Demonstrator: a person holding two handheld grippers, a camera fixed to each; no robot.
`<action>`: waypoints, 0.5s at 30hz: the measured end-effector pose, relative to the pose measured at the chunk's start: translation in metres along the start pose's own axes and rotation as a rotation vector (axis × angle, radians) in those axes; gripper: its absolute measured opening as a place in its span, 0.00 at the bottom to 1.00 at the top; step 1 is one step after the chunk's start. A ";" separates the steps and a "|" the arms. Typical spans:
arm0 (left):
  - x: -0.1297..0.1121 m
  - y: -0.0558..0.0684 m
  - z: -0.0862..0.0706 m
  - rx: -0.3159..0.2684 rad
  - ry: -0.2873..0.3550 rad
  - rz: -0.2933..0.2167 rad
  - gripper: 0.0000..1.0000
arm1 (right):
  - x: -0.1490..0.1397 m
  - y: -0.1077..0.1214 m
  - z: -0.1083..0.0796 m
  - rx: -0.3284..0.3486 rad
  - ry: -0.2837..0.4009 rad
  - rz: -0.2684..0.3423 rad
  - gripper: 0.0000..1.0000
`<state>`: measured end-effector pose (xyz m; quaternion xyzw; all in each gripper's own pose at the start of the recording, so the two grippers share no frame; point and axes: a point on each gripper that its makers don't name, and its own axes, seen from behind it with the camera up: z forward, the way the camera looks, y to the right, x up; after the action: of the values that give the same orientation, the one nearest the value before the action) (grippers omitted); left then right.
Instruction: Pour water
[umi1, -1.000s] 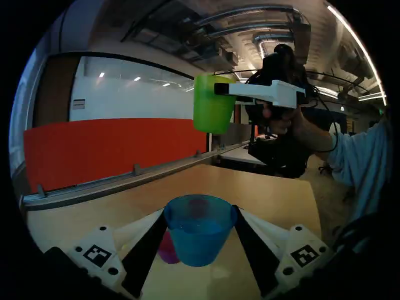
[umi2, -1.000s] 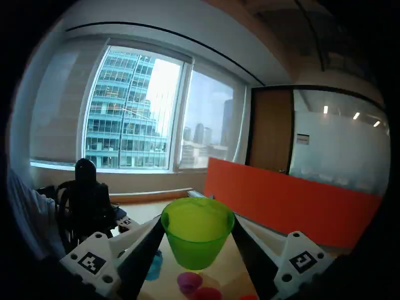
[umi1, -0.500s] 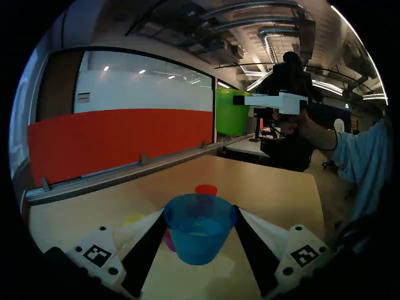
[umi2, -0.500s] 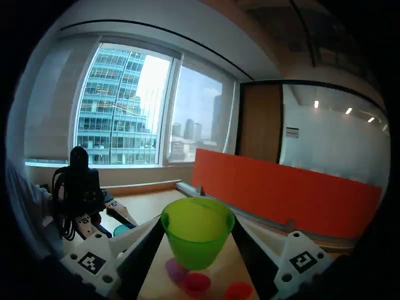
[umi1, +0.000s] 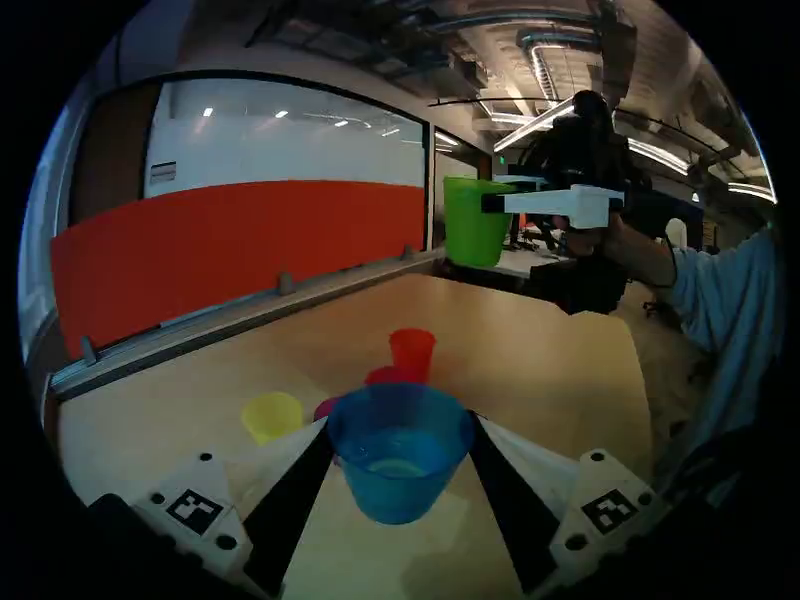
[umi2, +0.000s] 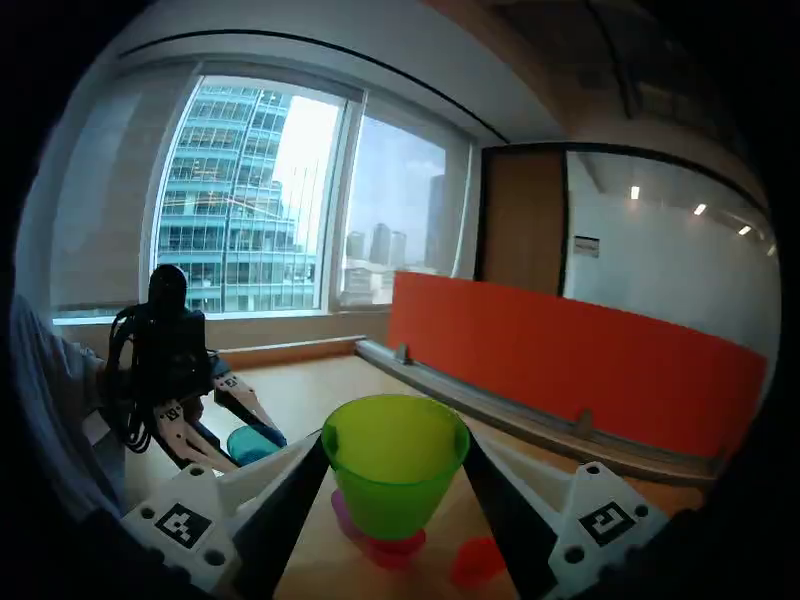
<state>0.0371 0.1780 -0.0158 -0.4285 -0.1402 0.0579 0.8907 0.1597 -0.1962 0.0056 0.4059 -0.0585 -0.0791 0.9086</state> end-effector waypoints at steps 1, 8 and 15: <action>-0.002 -0.001 0.001 0.000 -0.008 0.001 0.89 | -0.003 0.000 0.000 0.002 -0.004 0.002 0.93; -0.016 -0.004 0.004 0.000 -0.051 0.000 0.89 | -0.027 -0.004 0.001 0.026 -0.034 0.006 0.93; -0.025 -0.006 0.006 0.004 -0.083 0.000 0.89 | -0.043 -0.006 0.003 0.047 -0.064 0.011 0.93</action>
<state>0.0114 0.1730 -0.0124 -0.4241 -0.1771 0.0760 0.8849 0.1167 -0.1940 0.0008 0.4238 -0.0916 -0.0859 0.8970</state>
